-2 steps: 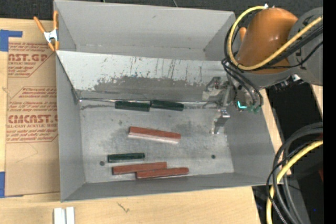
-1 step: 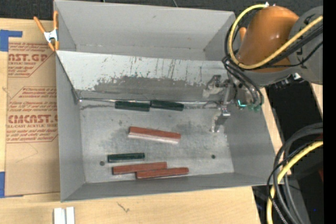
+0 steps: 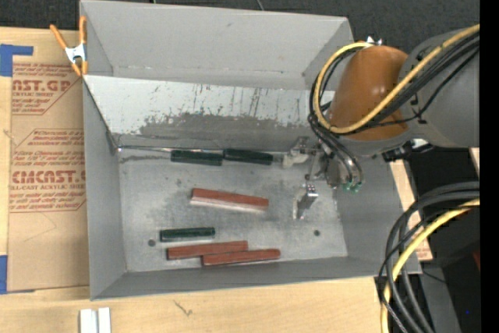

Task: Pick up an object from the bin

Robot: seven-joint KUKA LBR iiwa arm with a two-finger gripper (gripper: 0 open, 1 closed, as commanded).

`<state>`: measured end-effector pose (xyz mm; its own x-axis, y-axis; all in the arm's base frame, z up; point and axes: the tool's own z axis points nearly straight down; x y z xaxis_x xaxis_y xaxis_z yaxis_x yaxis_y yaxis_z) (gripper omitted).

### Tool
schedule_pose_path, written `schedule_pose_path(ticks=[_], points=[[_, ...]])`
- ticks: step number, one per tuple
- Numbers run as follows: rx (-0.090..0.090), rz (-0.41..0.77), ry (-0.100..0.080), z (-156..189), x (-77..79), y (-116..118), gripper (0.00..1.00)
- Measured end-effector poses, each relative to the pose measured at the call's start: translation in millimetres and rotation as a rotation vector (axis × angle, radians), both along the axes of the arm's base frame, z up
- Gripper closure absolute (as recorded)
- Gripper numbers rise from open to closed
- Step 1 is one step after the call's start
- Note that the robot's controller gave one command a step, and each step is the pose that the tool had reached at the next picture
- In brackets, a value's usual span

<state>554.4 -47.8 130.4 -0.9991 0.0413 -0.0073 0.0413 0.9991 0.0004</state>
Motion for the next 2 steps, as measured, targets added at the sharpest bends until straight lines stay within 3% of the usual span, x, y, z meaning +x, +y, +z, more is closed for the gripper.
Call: schedule_pose_path(ticks=[1,2], points=[[0.000,0.067,0.006,-49.7,-4.0,19.2,1.00],[-0.001,0.067,0.006,-49.7,-4.0,19.2,1.00]])
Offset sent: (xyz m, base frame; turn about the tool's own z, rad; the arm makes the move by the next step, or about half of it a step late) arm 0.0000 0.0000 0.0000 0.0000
